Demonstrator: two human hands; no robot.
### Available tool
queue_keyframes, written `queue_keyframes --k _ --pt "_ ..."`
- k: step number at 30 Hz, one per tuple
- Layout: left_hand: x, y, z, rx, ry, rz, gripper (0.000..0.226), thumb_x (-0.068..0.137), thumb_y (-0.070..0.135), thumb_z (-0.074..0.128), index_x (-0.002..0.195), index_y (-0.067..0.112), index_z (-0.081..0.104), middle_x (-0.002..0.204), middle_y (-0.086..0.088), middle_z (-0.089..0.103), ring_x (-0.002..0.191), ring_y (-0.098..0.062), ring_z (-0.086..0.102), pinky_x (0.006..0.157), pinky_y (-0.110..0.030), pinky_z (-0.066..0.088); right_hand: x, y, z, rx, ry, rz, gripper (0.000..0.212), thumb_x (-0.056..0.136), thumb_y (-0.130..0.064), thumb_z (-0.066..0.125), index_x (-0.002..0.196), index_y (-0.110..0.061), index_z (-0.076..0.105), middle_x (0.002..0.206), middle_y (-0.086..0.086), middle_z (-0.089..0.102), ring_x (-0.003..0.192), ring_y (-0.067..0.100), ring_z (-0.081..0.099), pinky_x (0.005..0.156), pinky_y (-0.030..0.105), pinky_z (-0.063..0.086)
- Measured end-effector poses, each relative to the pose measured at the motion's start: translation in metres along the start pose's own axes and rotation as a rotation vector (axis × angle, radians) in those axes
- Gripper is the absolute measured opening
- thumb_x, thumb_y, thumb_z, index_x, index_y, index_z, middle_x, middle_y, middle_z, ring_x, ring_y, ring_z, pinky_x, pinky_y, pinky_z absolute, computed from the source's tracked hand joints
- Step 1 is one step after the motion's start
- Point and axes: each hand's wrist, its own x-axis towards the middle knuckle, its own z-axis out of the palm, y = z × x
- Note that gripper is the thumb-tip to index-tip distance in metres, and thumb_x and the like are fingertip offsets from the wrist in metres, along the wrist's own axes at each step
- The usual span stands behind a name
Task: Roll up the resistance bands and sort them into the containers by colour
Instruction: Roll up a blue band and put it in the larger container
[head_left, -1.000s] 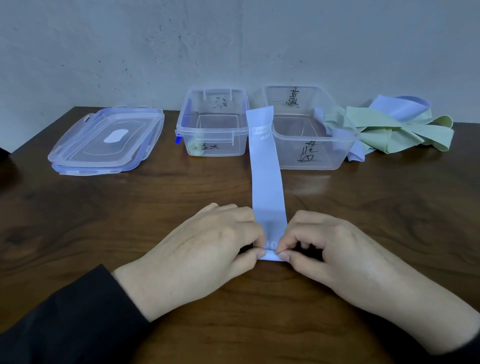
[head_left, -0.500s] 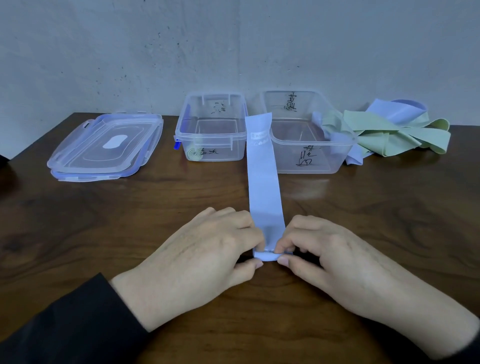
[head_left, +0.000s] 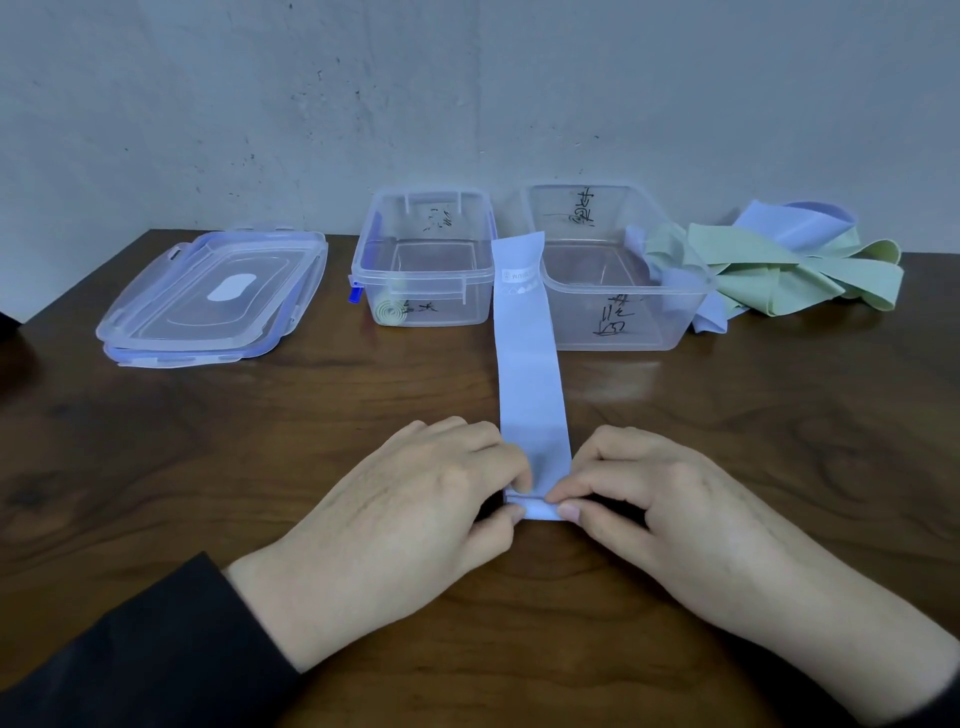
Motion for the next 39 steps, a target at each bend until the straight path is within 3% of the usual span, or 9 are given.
queue_keyframes --k 2,4,8,12,18,22,26,32,39 --pt "0.003 0.004 0.003 -0.024 0.018 0.038 0.025 0.102 0.027 0.043 0.115 0.018 0.062 0.114 0.007 0.054 0.103 -0.007 0.045 0.076 -0.002 0.025 0.0 0.001 0.0 -0.004 0.007 -0.001 0.017 0.093 -0.04 0.058 0.1 -0.04 0.073 0.093 -0.022 0.055 0.1 0.004 0.053 0.08 0.012 0.039" --pt "0.001 0.003 0.007 -0.067 0.046 0.025 0.024 0.101 0.029 0.046 0.113 0.02 0.064 0.111 0.008 0.056 0.1 -0.008 0.048 0.077 -0.003 0.028 0.001 0.002 0.001 -0.025 0.006 -0.012 0.021 0.09 -0.047 0.058 0.103 -0.04 0.073 0.094 -0.021 0.055 0.099 0.004 0.053 0.08 0.015 0.042" --pt "-0.004 -0.007 0.001 0.055 -0.059 -0.036 0.029 0.086 0.054 0.044 0.097 0.036 0.064 0.092 0.02 0.054 0.08 -0.004 0.049 0.072 -0.023 0.042 0.002 0.006 0.004 -0.059 0.019 -0.025 0.025 0.087 -0.047 0.064 0.108 -0.038 0.072 0.094 -0.023 0.052 0.095 0.002 0.052 0.078 0.021 0.046" --pt "-0.002 -0.009 0.004 0.057 -0.009 -0.002 0.016 0.088 0.046 0.056 0.098 0.036 0.063 0.095 0.019 0.054 0.081 -0.004 0.048 0.072 -0.028 0.045 0.005 0.008 0.004 -0.074 0.015 -0.031 0.026 0.091 -0.045 0.058 0.113 -0.04 0.07 0.093 -0.025 0.049 0.097 0.001 0.05 0.077 0.018 0.043" --pt "-0.001 -0.011 0.009 0.077 0.043 0.015 0.012 0.093 0.038 0.054 0.1 0.035 0.064 0.097 0.018 0.053 0.084 -0.005 0.047 0.074 -0.027 0.041 0.007 0.008 0.001 -0.068 0.003 -0.049 0.018 0.087 -0.051 0.058 0.101 -0.041 0.064 0.096 -0.024 0.051 0.1 0.003 0.051 0.081 0.018 0.045" --pt "0.001 -0.012 0.013 0.111 0.067 0.016 0.022 0.096 0.042 0.046 0.104 0.034 0.065 0.099 0.019 0.051 0.085 -0.004 0.044 0.076 -0.025 0.038 0.011 0.011 0.001 -0.043 0.014 -0.045 0.015 0.087 -0.047 0.065 0.1 -0.04 0.068 0.096 -0.024 0.052 0.1 0.005 0.052 0.081 0.017 0.043" --pt "-0.001 -0.015 0.013 0.116 0.067 -0.016 0.027 0.088 0.051 0.049 0.106 0.035 0.061 0.1 0.02 0.052 0.085 -0.004 0.048 0.075 -0.026 0.042 0.013 0.013 0.004 -0.039 0.041 -0.061 0.018 0.092 -0.043 0.058 0.101 -0.034 0.071 0.093 -0.021 0.051 0.094 0.008 0.054 0.076 0.02 0.044" --pt "0.0 -0.015 0.013 0.125 0.104 -0.001 0.008 0.089 0.038 0.061 0.095 0.034 0.062 0.095 0.017 0.053 0.079 -0.004 0.05 0.071 -0.025 0.039 0.013 0.009 0.007 -0.029 0.045 -0.092 0.015 0.093 -0.041 0.056 0.103 -0.035 0.067 0.091 -0.022 0.051 0.091 0.004 0.052 0.078 0.02 0.043" --pt "0.0 -0.017 0.014 0.121 0.093 0.004 0.011 0.094 0.036 0.054 0.098 0.035 0.064 0.097 0.018 0.052 0.082 -0.004 0.049 0.073 -0.026 0.039 0.013 0.01 0.006 -0.018 0.033 -0.074 0.013 0.087 -0.045 0.064 0.1 -0.04 0.064 0.095 -0.022 0.053 0.096 0.007 0.052 0.081 0.019 0.043"
